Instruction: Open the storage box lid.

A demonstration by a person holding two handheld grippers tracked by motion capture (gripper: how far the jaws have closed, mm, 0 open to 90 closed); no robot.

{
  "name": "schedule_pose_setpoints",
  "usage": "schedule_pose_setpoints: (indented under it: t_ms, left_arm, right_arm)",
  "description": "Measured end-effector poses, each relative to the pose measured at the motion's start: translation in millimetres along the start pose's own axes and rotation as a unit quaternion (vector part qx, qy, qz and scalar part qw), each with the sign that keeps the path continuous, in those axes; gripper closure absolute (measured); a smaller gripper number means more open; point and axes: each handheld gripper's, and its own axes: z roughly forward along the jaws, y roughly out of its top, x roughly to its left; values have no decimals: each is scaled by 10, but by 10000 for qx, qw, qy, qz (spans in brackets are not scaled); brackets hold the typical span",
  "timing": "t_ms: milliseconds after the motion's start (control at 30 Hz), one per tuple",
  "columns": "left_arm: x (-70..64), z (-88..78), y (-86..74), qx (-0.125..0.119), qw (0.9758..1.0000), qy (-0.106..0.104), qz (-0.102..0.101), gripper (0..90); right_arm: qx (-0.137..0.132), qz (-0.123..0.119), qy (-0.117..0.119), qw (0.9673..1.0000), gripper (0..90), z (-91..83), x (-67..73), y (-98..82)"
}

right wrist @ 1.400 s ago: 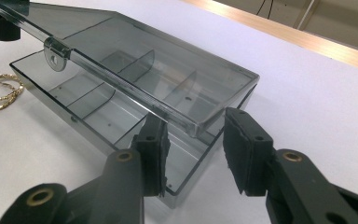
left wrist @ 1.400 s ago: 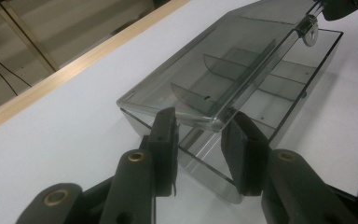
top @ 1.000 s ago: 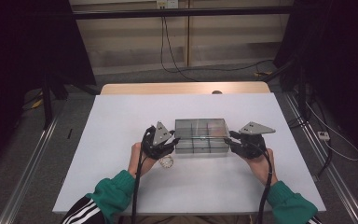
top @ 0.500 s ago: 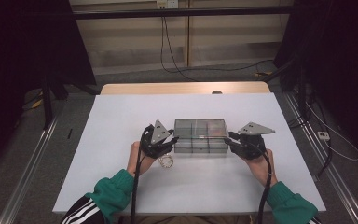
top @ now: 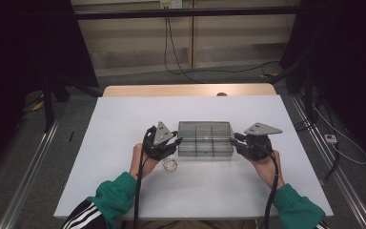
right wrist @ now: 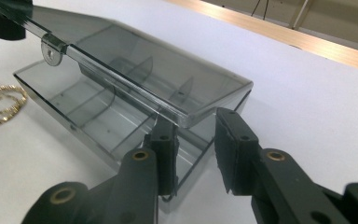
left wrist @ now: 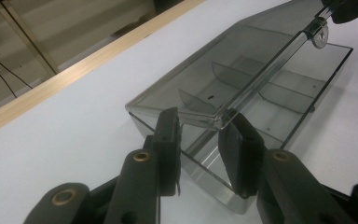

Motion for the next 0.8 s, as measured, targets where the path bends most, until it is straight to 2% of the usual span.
schedule_pose_setpoints:
  t_ms: [233, 300, 433, 600, 733, 800]
  left_arm:
    - [10, -2, 15, -31, 10000, 10, 6, 708]
    - [24, -3, 20, -57, 10000, -12, -66, 715]
    - [52, -4, 48, -86, 9999, -4, -58, 723]
    - [90, 10, 70, -174, 9997, -47, -142, 730]
    - [104, 12, 80, -185, 9997, -52, -130, 734]
    - [116, 13, 84, -218, 9995, -66, -222, 738]
  right_arm:
    - [35, -29, -31, 10000, 714, -4, -3, 43]
    - [17, 32, -8, 10000, 715, 2, -19, 62]
    - [22, 12, -40, 10000, 726, 17, -35, 91]
    - [42, 80, -26, 10000, 738, 37, -72, 138]
    - [52, 126, -12, 9999, 740, 66, -107, 170]
    - [67, 140, -15, 9999, 740, 82, -119, 190]
